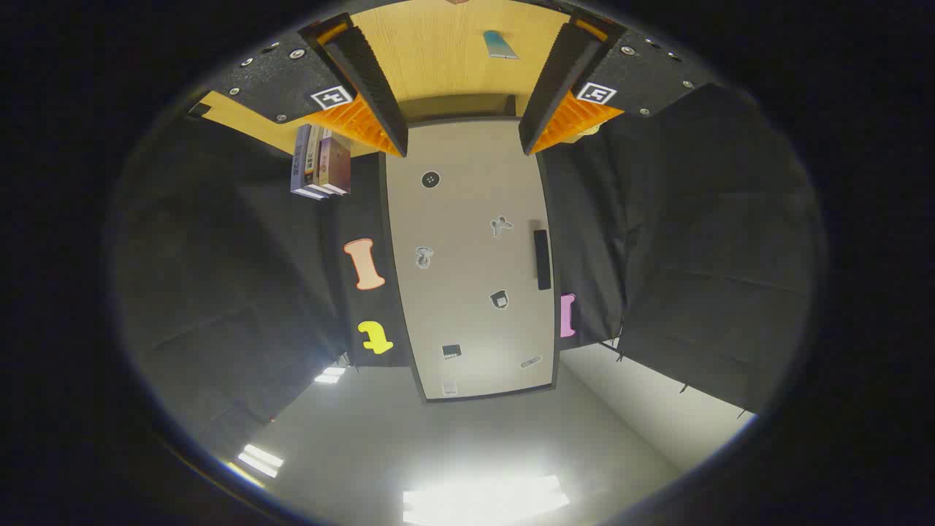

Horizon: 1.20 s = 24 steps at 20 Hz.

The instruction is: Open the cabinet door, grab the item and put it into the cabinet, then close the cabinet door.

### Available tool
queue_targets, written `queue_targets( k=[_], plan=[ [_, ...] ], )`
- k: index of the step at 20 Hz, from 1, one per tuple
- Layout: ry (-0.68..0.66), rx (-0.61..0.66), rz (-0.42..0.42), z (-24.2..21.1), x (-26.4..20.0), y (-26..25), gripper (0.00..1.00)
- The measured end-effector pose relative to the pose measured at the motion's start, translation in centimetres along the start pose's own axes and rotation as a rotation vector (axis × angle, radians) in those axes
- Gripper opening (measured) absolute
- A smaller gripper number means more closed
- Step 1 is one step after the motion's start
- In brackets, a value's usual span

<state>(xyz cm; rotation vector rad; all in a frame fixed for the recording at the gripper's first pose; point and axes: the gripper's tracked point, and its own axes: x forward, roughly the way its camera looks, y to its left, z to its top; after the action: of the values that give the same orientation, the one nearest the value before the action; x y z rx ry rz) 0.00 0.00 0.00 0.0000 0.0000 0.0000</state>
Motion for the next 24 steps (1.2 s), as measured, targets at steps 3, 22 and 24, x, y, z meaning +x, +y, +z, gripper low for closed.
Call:
queue_targets(
  k=[3, 22, 24],
  plan=[
    [-0.003, 0.005, -0.004, 0.1, 0.0, -0.3, 0.95],
    [-0.028, 0.036, 0.036, 4.2, 3.9, 2.1, 0.95],
    [-0.045, 0.040, 0.068, 6.0, 5.8, 3.7, 0.95]
  ],
)
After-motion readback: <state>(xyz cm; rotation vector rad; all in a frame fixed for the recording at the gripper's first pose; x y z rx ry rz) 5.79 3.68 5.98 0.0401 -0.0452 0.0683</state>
